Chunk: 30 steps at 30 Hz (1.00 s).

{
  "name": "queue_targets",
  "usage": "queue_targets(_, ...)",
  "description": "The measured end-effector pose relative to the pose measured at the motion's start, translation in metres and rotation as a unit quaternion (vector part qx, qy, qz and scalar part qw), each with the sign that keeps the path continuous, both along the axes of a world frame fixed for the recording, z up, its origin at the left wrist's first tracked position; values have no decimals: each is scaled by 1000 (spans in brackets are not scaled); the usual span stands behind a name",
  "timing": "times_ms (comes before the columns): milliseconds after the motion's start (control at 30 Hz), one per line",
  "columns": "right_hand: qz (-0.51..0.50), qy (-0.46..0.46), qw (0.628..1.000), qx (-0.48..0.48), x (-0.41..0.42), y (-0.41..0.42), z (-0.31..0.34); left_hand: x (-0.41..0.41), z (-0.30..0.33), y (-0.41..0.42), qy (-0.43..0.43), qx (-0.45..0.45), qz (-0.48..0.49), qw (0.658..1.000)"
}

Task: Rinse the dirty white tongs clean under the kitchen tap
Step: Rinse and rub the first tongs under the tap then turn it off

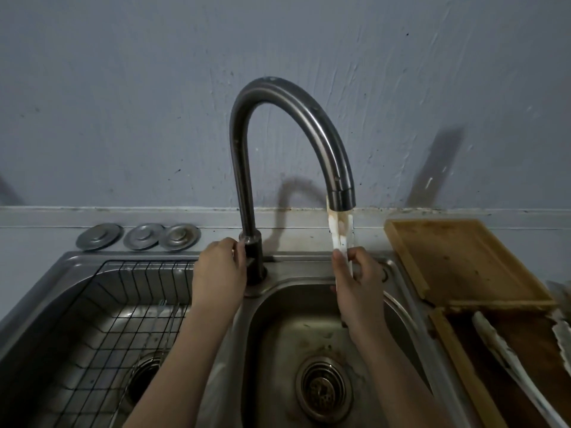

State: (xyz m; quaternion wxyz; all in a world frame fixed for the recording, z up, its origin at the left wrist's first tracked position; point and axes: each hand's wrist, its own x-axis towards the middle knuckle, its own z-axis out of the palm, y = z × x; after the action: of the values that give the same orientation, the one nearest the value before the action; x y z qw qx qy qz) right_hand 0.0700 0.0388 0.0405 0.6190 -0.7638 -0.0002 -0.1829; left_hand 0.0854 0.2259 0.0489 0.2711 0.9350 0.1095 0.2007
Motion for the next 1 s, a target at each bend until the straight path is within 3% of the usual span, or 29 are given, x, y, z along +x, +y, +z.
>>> queue_targets(600, -9, 23, 1000, -6, -2, 8, -9, -5, -26, 8, -120, -42, 15, 992)
queue_targets(1000, -8, 22, 1000, 6, -8, 10, -3, -12, -33, 11, -132, -62, 17, 989)
